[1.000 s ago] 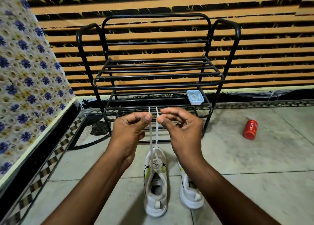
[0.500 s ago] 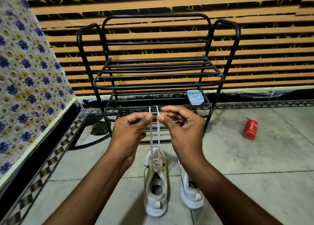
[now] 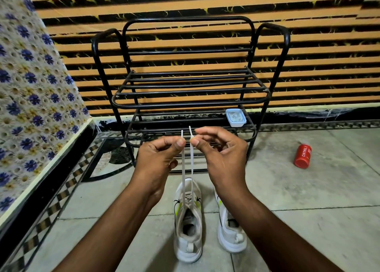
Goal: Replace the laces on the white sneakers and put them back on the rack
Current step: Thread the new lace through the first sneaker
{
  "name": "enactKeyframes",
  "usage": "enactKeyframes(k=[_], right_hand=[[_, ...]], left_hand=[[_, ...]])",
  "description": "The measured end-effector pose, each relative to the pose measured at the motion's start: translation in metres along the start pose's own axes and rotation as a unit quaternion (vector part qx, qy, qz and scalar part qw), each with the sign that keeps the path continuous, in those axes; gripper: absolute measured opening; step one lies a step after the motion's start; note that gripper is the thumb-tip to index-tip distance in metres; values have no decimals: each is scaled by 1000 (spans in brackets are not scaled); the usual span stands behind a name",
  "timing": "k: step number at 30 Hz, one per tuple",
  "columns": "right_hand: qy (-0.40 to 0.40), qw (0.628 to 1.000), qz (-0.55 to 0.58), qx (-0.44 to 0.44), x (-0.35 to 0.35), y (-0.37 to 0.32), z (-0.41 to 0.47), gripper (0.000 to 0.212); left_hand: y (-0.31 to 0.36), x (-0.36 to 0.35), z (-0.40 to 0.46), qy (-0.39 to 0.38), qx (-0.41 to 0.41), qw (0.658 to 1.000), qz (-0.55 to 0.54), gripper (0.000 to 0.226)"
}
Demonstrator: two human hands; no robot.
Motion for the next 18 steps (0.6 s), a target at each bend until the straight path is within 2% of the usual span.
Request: enactKeyframes(k=[18], right_hand=[[7,1000,1,6,5,4,1,17]], left_hand=[[-4,4,4,-3,-12,1000,16,20]])
Point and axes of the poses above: each hand's wrist, its own z-axis towards the middle knuckle, its own x-axis out of the back of the hand, y = z × x, the point moved 6 cm from there along z, towards the middle knuckle, and after that the axes turned 13 degrees about -x, right-handed, at the moved point
